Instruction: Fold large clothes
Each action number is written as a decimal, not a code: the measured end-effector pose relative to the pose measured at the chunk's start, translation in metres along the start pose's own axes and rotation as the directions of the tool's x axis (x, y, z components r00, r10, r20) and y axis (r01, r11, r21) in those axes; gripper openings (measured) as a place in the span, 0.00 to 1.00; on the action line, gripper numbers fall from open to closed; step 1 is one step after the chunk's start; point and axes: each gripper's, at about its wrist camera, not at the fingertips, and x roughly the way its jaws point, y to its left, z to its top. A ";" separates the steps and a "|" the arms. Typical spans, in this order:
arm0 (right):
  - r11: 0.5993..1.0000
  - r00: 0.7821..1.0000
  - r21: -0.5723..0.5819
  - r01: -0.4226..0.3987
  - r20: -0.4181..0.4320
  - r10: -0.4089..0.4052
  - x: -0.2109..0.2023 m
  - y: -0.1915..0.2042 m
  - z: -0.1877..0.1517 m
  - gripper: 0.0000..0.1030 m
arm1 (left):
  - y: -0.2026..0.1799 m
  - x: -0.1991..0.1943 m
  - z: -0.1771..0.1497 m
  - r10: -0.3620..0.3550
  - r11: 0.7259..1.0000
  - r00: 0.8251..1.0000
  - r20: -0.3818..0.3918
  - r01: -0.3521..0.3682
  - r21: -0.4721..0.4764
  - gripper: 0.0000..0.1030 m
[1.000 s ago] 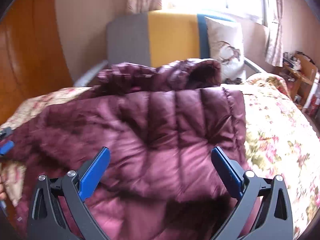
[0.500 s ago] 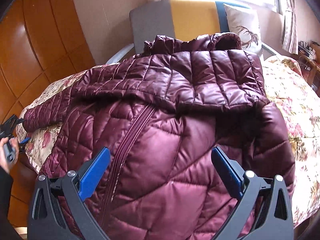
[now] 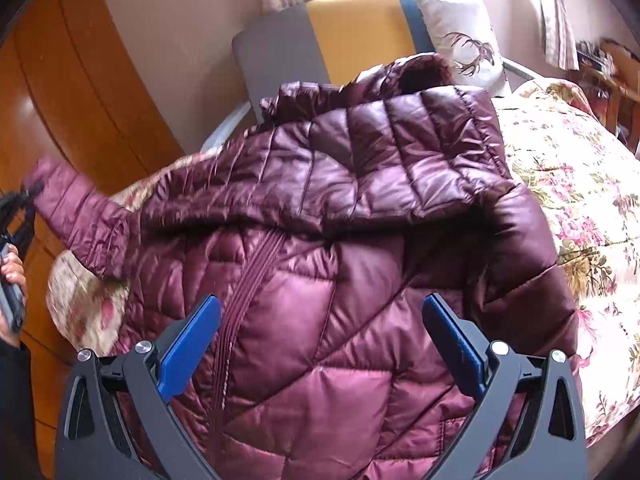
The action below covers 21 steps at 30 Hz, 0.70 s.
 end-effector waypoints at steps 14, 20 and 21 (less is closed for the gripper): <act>0.967 0.982 0.172 -0.190 0.052 0.184 -0.011 -0.037 0.025 0.78 | -0.132 0.140 -0.228 0.092 0.871 0.868 -0.488 0.168 0.462 0.11; 0.942 0.947 0.100 -0.320 0.054 0.316 0.005 0.003 0.058 0.65 | -0.145 0.130 -0.231 0.116 0.837 0.880 -0.461 0.163 0.523 0.12; 0.930 0.933 0.071 -0.360 0.051 0.357 0.006 0.016 0.066 0.63 | -0.146 0.131 -0.236 0.118 0.830 0.880 -0.460 0.168 0.532 0.12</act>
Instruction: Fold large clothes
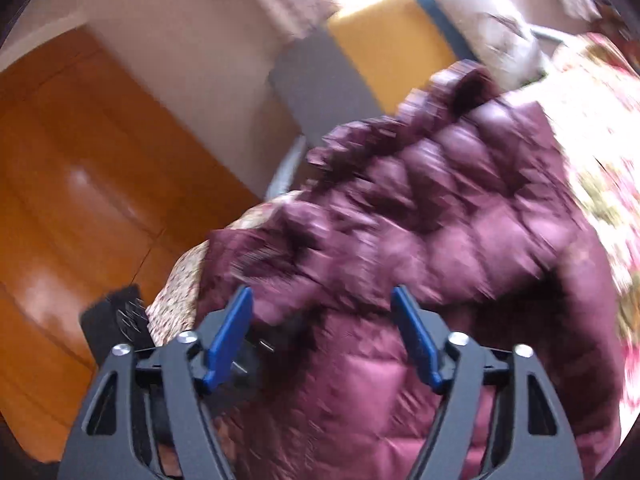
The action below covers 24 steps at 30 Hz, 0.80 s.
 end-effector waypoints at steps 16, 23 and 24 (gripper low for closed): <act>0.980 0.952 -0.025 -0.196 -0.245 0.184 0.039 0.016 0.017 0.03 | 0.017 -0.019 -0.031 -0.053 0.998 0.998 0.039 0.053 0.016 0.30; 0.992 0.993 -0.107 -0.062 -0.105 0.051 -0.026 -0.001 0.006 0.02 | 0.002 -0.041 -0.030 -0.066 0.992 0.997 0.028 0.063 0.111 0.45; 0.991 0.996 -0.133 0.033 -0.084 -0.044 -0.029 -0.008 0.001 0.02 | 0.001 -0.046 -0.030 -0.085 0.990 0.996 0.008 0.084 0.114 0.45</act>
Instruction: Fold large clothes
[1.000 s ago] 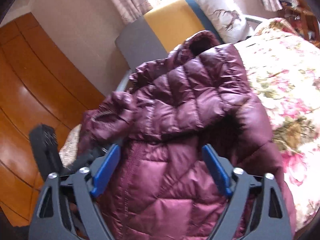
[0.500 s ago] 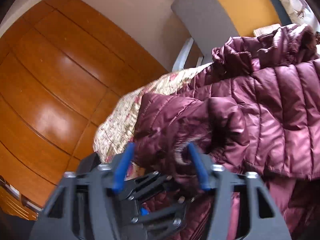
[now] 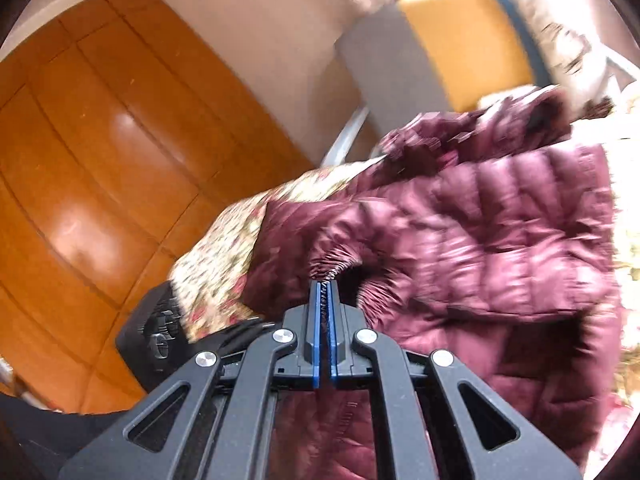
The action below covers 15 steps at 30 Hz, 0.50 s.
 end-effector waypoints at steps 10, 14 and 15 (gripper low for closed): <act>0.978 0.988 0.143 0.152 -0.016 -0.152 -0.001 -0.058 -0.045 0.03 | 0.058 -0.055 0.010 0.191 0.970 0.981 0.035 -0.183 -0.161 0.54; 0.984 0.997 0.169 0.064 0.035 -0.071 -0.012 -0.050 -0.037 0.68 | 0.101 -0.080 0.000 0.232 0.911 0.969 0.086 -0.186 -0.367 0.68; 0.985 0.994 0.171 0.035 0.092 -0.051 -0.018 -0.045 -0.032 0.79 | 0.112 -0.086 -0.002 0.245 0.894 0.965 0.093 -0.188 -0.406 0.68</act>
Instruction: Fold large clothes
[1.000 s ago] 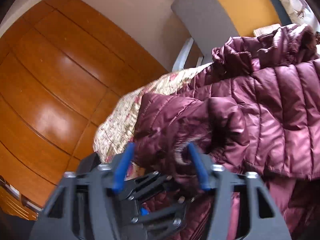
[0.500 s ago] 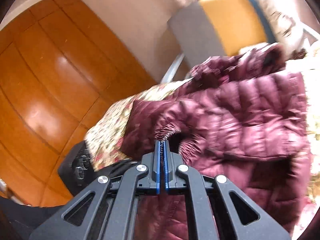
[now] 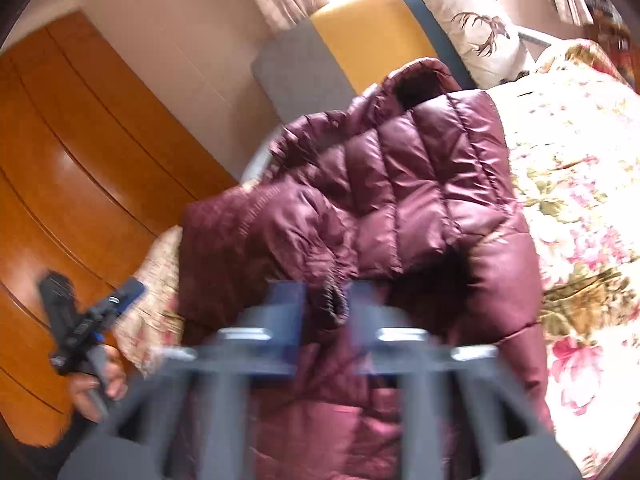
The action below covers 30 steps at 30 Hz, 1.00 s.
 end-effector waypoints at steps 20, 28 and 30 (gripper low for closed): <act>0.857 0.866 -0.184 0.481 -0.052 -0.497 0.067 -0.025 0.067 0.17 | -0.027 0.113 0.049 0.034 0.985 0.988 -0.154 -0.006 0.175 0.68; 0.879 0.878 -0.120 0.462 -0.083 -0.472 0.089 -0.063 0.055 0.41 | -0.024 0.131 0.029 0.099 0.986 0.973 -0.206 -0.068 0.154 0.67; 0.878 0.884 -0.139 0.458 -0.038 -0.467 0.070 -0.055 0.056 0.69 | -0.028 0.108 0.031 0.075 0.987 0.988 -0.137 -0.054 0.152 0.67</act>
